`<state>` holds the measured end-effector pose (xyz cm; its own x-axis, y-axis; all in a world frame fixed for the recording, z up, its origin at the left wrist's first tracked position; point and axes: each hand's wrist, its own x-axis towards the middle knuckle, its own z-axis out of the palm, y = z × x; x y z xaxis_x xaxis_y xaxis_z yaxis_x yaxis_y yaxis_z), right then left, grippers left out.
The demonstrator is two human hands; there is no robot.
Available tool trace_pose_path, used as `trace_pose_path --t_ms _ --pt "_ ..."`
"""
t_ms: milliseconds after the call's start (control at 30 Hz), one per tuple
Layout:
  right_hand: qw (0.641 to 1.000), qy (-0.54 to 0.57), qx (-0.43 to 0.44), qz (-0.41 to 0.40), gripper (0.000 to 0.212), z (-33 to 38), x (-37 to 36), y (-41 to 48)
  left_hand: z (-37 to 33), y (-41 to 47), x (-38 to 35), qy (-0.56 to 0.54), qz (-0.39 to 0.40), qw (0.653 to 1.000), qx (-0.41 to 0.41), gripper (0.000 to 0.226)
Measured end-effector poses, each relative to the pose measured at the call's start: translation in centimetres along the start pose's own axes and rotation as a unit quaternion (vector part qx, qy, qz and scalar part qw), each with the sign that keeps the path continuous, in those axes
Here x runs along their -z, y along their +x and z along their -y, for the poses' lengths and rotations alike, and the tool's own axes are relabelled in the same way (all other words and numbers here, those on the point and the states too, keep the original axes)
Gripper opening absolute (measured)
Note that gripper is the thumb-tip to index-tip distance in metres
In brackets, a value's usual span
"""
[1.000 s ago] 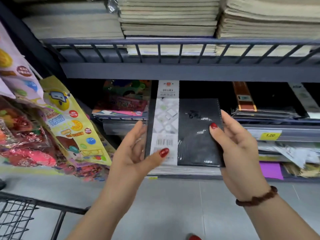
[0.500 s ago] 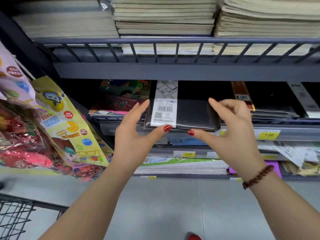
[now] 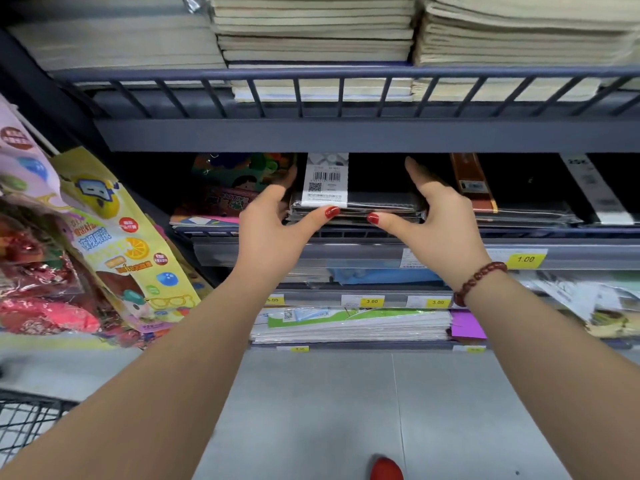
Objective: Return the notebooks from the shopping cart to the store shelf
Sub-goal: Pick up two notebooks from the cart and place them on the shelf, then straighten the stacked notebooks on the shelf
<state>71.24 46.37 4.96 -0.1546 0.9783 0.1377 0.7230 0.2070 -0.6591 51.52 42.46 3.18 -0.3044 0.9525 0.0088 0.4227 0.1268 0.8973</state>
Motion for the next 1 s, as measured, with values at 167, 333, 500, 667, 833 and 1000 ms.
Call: trace_pose_path --t_ms 167,333,500,667,833,1000 --pt "0.999 -0.030 0.014 0.018 0.081 0.0 0.5 -1.4 -0.2 -1.3 -0.3 0.077 0.000 0.996 -0.049 0.055" --pt "0.973 -0.209 0.093 0.028 0.069 -0.2 3.3 -6.1 0.0 -4.3 1.0 0.186 -0.004 0.977 -0.107 0.078" --pt "0.953 -0.289 0.056 0.067 0.069 0.4 7.3 -11.5 -1.5 -7.6 3.2 0.295 0.030 0.947 -0.127 0.086" --pt "0.920 -0.380 0.037 0.090 0.070 1.2 11.7 -16.2 -4.8 -10.8 3.9 0.323 0.072 0.925 -0.186 0.079" --pt "0.918 -0.388 0.013 0.087 0.064 1.5 16.5 -18.7 -9.1 -12.7 2.0 0.335 0.125 0.900 -0.247 0.077" --pt "0.915 -0.395 0.017 0.075 0.063 -0.1 22.0 -19.9 -14.0 -14.3 -2.1 0.342 0.145 0.882 -0.291 0.079"
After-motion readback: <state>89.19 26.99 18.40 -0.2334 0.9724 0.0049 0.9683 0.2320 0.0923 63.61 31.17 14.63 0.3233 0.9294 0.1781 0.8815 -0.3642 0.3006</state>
